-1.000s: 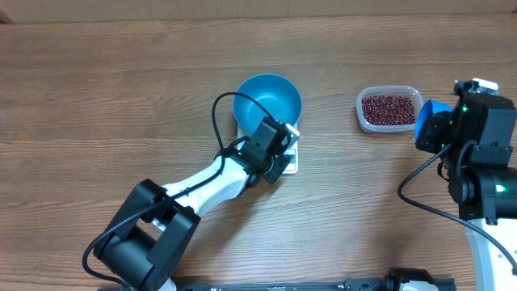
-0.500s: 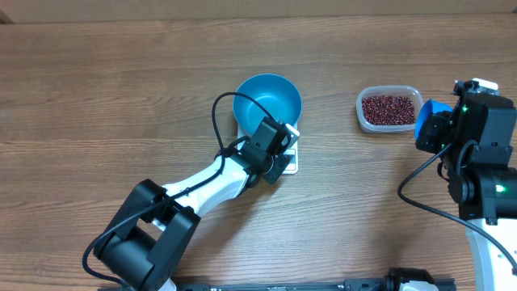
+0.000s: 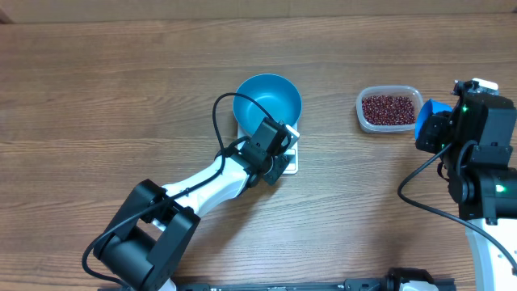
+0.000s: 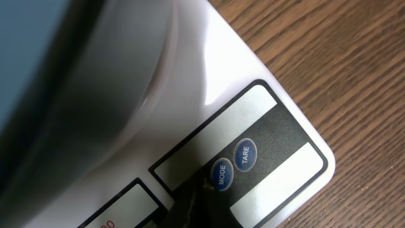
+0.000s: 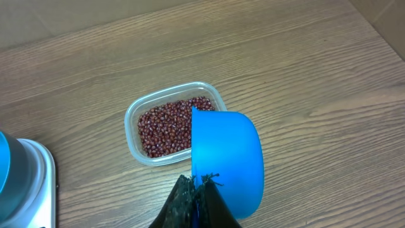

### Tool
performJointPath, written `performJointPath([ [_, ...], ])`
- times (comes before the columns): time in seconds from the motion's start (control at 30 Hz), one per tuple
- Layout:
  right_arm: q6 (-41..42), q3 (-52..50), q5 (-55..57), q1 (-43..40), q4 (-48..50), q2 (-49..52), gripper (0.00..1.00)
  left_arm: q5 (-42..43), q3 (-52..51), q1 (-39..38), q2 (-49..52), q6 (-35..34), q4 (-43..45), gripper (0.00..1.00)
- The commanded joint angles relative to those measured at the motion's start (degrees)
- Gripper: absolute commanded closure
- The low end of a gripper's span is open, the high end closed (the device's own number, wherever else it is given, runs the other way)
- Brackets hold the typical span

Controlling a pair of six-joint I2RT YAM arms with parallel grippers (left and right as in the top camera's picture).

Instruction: Scoop item into bowl and weigh 150g on scale

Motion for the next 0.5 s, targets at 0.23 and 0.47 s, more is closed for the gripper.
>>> performJointPath([
  [0.23,0.2,1.84,-0.24,-0.15,0.26,-0.04,0.96,-0.79,-0.87,-0.02,2.03,-0.5,-1.97,0.96],
  [0.47,0.2,1.84,-0.24,-0.15,0.28,-0.02,0.97,-1.07,-0.87,-0.02,2.23,-1.03,-2.01,0.96],
])
